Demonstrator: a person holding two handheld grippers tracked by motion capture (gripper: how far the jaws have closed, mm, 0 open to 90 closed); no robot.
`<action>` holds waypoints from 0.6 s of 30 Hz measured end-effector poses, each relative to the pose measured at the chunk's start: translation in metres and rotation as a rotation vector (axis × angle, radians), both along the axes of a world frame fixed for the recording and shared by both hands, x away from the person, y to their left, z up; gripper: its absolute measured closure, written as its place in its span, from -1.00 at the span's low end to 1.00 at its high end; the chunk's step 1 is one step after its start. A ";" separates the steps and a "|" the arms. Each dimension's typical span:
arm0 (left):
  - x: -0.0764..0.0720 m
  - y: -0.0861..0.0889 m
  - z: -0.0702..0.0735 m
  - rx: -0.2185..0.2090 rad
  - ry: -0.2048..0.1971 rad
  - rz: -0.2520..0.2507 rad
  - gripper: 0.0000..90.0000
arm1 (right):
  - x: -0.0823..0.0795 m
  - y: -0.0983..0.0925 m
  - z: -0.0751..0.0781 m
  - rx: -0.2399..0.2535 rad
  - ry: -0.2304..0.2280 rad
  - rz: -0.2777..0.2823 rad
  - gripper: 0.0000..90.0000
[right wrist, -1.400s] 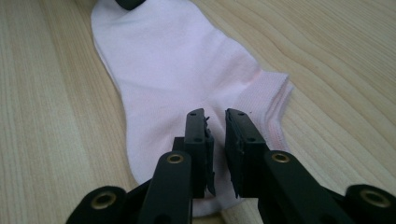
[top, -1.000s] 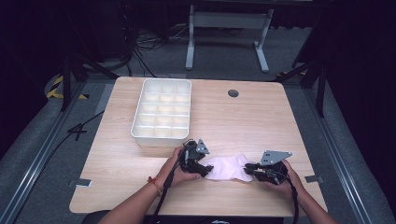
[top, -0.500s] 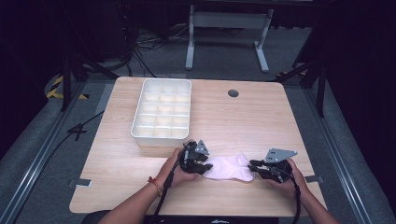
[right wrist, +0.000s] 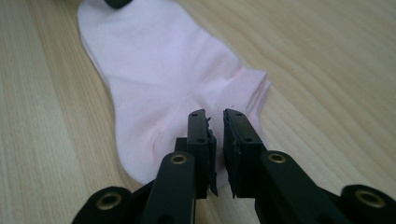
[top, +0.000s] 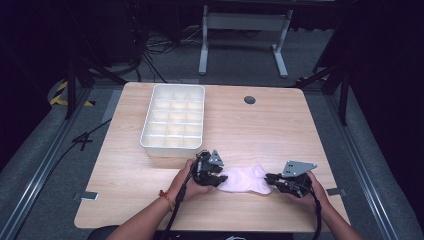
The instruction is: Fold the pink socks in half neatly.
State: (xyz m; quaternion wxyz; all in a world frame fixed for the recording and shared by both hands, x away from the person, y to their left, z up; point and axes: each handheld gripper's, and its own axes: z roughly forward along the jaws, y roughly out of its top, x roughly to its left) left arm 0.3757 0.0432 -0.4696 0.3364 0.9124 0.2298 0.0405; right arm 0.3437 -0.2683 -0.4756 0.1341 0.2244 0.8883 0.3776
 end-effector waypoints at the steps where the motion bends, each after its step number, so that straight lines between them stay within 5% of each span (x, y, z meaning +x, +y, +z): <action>1: 0.000 0.001 0.000 -0.008 0.004 0.000 0.43 | 0.000 0.000 -0.001 0.007 0.005 0.003 0.84; 7: 0.005 0.009 -0.004 -0.080 0.060 0.020 0.74 | 0.004 0.000 -0.002 0.024 0.036 0.010 0.85; 18: 0.001 0.006 0.001 -0.048 0.023 0.003 0.83 | 0.004 0.002 -0.002 0.027 0.037 0.004 0.86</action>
